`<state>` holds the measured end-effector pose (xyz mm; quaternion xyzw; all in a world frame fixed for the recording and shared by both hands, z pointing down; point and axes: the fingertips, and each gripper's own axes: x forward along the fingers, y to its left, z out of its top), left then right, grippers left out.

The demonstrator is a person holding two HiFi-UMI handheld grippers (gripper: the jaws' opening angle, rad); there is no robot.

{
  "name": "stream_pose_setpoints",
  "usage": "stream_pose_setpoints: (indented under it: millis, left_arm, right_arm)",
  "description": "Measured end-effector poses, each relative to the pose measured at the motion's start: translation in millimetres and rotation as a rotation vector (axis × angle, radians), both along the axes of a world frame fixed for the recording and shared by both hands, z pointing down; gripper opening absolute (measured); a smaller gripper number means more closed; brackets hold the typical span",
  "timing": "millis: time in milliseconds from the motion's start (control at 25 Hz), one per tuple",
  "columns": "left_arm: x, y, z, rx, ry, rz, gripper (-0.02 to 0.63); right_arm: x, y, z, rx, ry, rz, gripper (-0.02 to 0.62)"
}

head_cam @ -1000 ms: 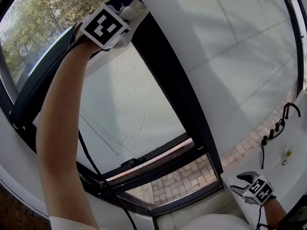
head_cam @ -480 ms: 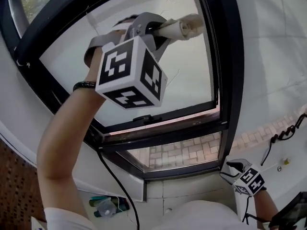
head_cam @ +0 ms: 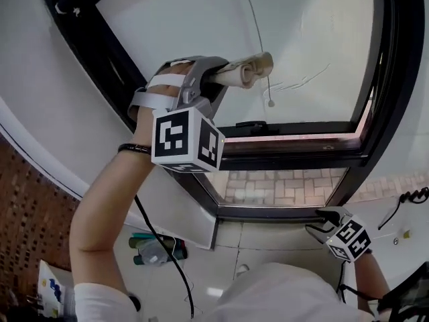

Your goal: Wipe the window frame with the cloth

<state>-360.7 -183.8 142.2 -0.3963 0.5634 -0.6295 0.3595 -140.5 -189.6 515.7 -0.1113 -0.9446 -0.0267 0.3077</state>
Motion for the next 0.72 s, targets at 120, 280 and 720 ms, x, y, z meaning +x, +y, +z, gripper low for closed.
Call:
stream_pose_setpoints:
  millis: [120,280,720]
  left_arm:
    - [-54.0,31.8,26.9,0.004,-0.017,-0.069,0.094]
    - [-127.2,70.9,81.6,-0.023,-0.008,-0.153,0.094]
    - [-232.1,109.9,227.2,-0.072,0.117,-0.239,0.094]
  right_arm:
    - [-21.8,24.6,-3.3,0.003,0.01,-0.016,0.204]
    - [-40.0,51.9,-4.5,0.007,0.028,-0.007,0.204]
    - [-73.2,92.5,-1.5,0.002,0.062,0.072,0.204]
